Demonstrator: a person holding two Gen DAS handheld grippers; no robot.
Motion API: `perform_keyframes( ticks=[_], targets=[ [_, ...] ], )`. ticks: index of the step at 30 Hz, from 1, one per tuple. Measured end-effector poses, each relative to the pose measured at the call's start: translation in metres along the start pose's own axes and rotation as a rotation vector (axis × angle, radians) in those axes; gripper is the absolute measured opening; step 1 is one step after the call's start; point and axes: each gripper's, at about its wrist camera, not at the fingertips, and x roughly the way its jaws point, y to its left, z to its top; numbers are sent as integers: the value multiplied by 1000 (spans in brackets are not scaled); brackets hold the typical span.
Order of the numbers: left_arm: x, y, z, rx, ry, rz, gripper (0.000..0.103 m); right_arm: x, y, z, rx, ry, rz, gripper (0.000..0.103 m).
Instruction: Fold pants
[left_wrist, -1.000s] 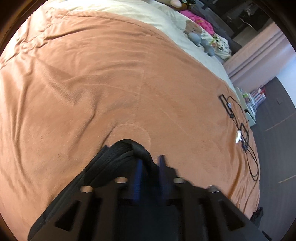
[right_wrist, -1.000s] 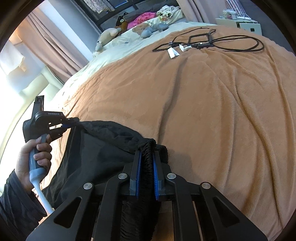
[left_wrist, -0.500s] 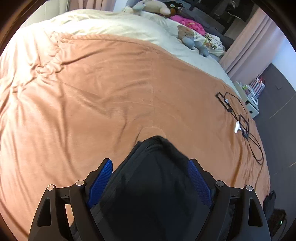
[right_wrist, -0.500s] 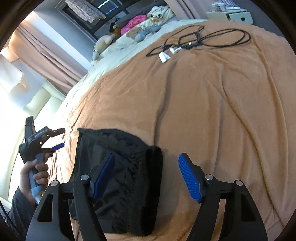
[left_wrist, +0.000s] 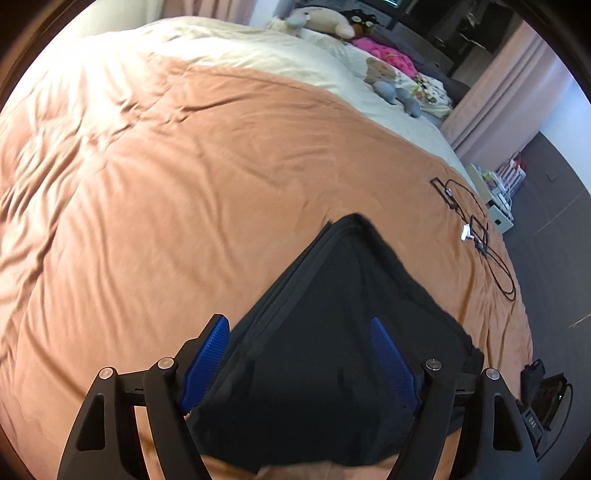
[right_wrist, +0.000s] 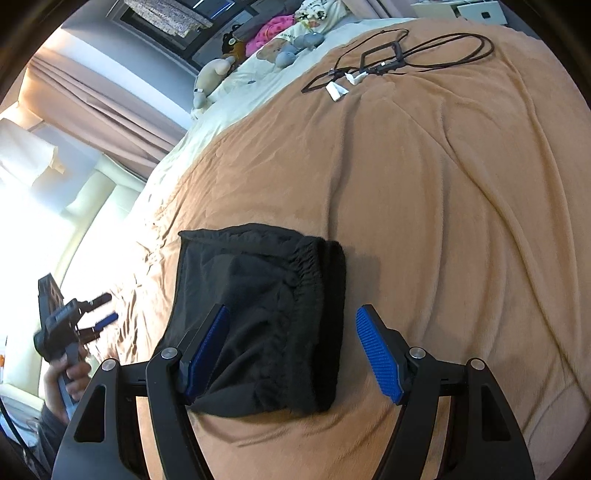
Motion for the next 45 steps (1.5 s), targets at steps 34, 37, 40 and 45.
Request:
perform_keyframes(
  ticks=[34,37,40,45],
  targets=[
    [-32,83,-127,-137,29,12,46,36,-54,-34,328,76,173,58],
    [-25,85,-126,-137,32,20,45,41,-51,-37,332,69,148,58],
    [-16,88,-127,-151,41,11,41,49,-53,-37,359,57,124,55],
    [-1,89,-127,-138,68,19,40,52,-45,-42,360,48,98,49]
  ],
)
